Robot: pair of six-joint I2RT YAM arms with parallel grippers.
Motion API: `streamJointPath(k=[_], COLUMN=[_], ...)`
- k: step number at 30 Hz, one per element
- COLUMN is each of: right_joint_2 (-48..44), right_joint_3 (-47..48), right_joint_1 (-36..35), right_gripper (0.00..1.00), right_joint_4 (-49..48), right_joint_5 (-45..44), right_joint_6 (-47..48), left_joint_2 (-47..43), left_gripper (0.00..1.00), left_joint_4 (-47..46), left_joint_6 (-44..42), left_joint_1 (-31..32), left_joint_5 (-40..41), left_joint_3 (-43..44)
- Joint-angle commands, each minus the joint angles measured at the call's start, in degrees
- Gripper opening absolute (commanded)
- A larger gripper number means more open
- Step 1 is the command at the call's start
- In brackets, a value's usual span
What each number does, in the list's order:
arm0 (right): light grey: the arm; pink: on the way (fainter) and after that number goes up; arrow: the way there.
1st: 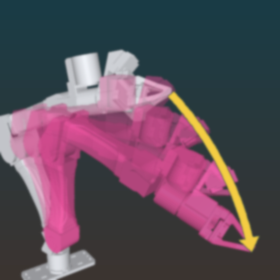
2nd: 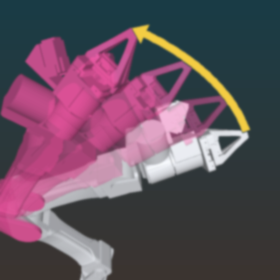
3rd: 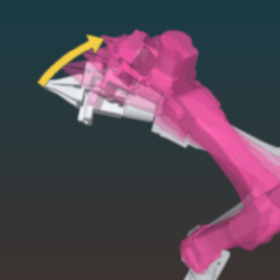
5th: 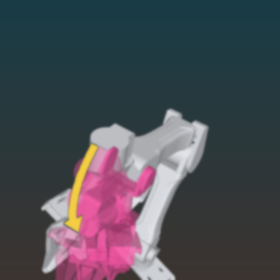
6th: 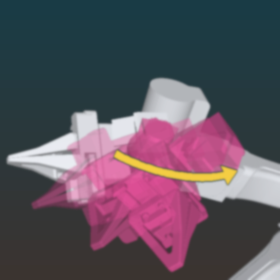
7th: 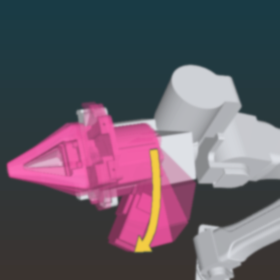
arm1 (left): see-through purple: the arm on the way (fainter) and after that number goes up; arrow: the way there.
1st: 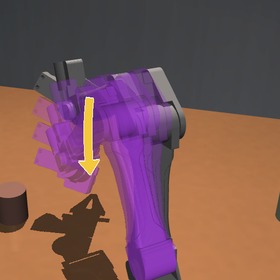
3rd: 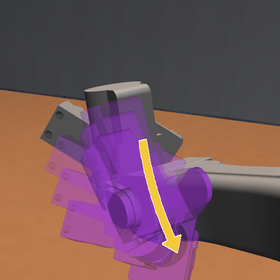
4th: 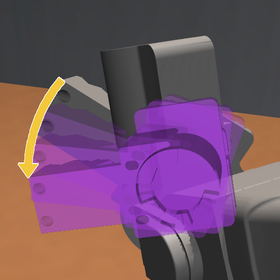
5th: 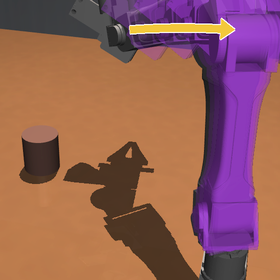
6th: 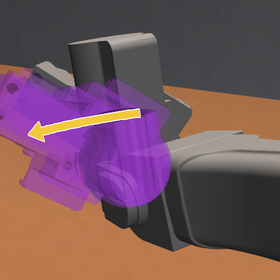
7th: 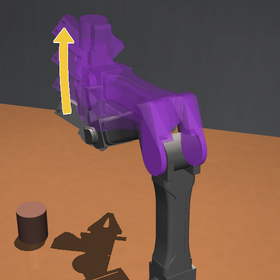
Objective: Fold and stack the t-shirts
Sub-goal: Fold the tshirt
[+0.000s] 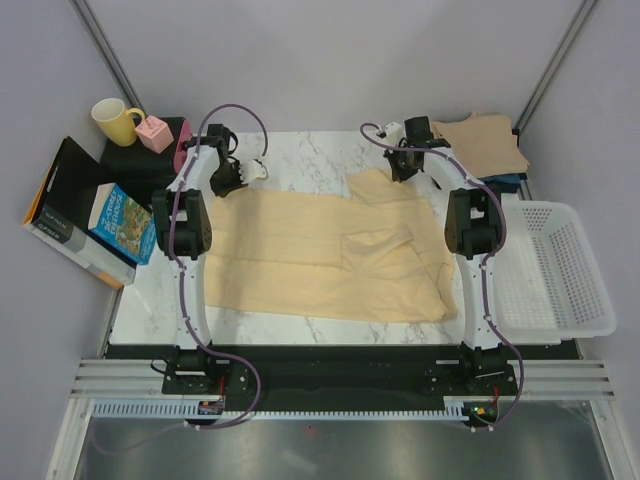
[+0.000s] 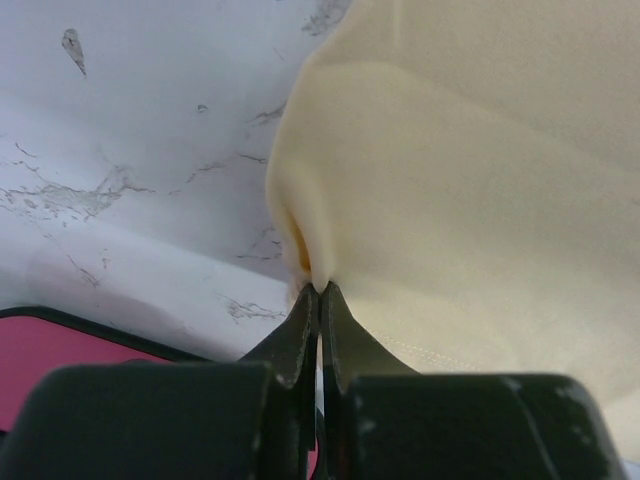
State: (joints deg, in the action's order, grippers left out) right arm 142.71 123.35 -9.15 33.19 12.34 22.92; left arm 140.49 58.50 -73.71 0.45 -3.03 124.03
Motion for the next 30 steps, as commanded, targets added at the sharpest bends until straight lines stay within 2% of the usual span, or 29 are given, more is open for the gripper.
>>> streamJointPath(k=[1, 12, 16, 22, 25, 30], right_joint_2=[-5.2, -8.9, -10.9, -15.4, -18.3, -23.4], right_joint_3=[-0.4, 3.9, 1.9, -2.1, -3.4, -6.1], right_joint_1=[0.2, 0.1, -0.3, -0.3, -0.3, -0.3], right_gripper=[0.0, 0.0, 0.0, 0.0, 0.0, 0.0], right_joint_4=[1.6, -1.3, -1.3, -1.4, 0.3, 8.4], right_joint_5=[-3.0, -2.9, -2.1, -0.6, 2.1, 6.9], right_joint_6=[2.0, 2.4, 2.6, 3.2, 4.0, 8.1], left_joint_2=[-3.0, -13.0, -16.8, -24.9, -28.3, -34.6], left_gripper=[0.02, 0.02, 0.02, 0.02, 0.02, 0.02], left_joint_4=[-0.6, -10.0, -13.7, -21.1, -21.6, -21.6], left_joint_6=[2.2, 10.8, 13.2, 12.8, 10.9, 7.2], left_joint_1=[-0.3, -0.4, -0.4, -0.4, -0.4, -0.4], left_joint_5=[1.6, 0.5, -0.7, -1.6, -1.8, -2.0], left_joint_3=[-2.1, -11.6, -15.5, -26.0, -29.4, -35.1])
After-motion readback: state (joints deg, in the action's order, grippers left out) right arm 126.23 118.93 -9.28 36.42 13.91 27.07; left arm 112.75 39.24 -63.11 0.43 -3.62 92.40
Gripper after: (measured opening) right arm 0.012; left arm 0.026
